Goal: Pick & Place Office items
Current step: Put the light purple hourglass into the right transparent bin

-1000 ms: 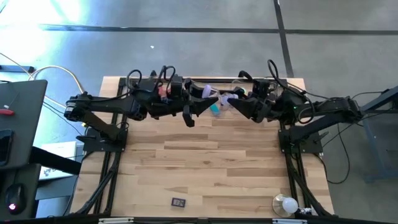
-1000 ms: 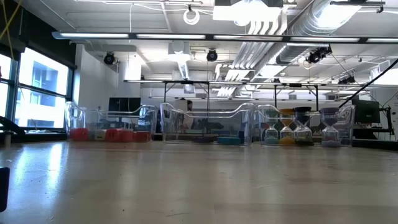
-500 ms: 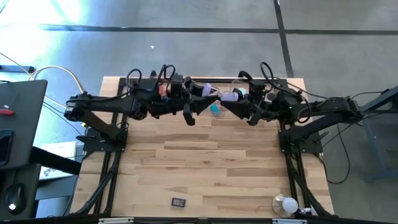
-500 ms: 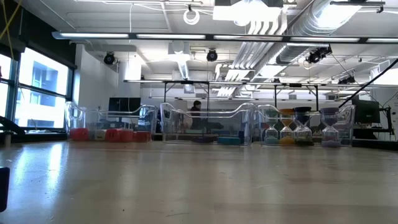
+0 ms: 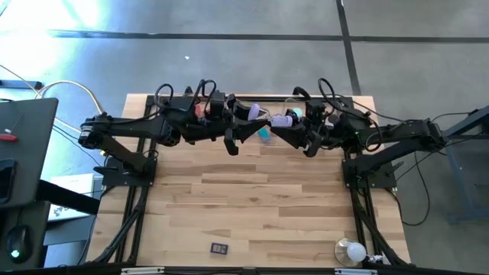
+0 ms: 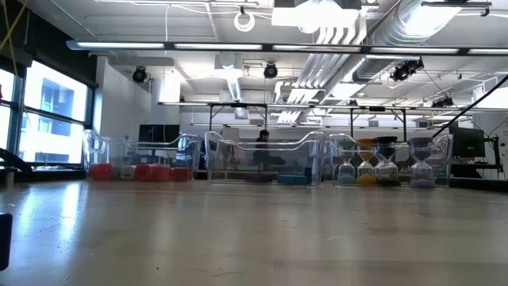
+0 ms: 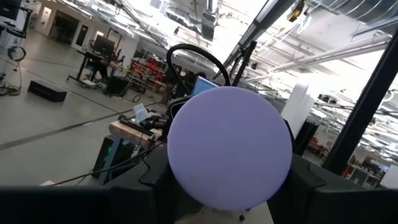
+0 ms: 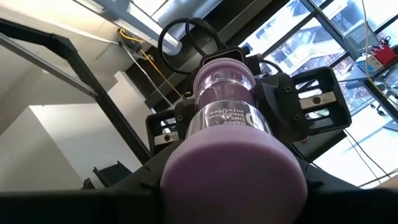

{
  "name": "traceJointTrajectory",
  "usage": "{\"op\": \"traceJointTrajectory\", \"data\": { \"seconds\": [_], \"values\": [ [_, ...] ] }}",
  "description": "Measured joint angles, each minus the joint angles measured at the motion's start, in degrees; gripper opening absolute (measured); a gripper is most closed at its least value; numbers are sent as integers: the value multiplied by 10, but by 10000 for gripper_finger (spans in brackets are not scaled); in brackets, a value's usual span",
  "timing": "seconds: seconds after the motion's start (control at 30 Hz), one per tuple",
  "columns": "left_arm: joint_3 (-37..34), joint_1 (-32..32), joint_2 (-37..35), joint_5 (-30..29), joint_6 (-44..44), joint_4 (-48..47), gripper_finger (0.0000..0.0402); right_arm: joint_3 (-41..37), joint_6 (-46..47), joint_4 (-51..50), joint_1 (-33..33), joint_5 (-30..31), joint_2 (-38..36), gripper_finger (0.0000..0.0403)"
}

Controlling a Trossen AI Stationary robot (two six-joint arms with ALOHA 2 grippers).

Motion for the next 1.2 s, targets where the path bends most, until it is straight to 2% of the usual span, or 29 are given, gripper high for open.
{"op": "traceJointTrajectory", "data": {
  "seconds": [0.47,0.7,0.97,1.2],
  "values": [
    [0,-12,-1,3,11,-14,183,0,-2,-20,0,-25,-1,168],
    [0,-35,0,-15,76,-14,183,0,1,-23,1,-35,-1,168],
    [0,-40,1,-20,53,-6,184,0,1,-23,1,-31,-1,168],
    [0,-43,0,-17,121,-14,184,0,-2,-24,1,-42,-1,168]
  ]
}}
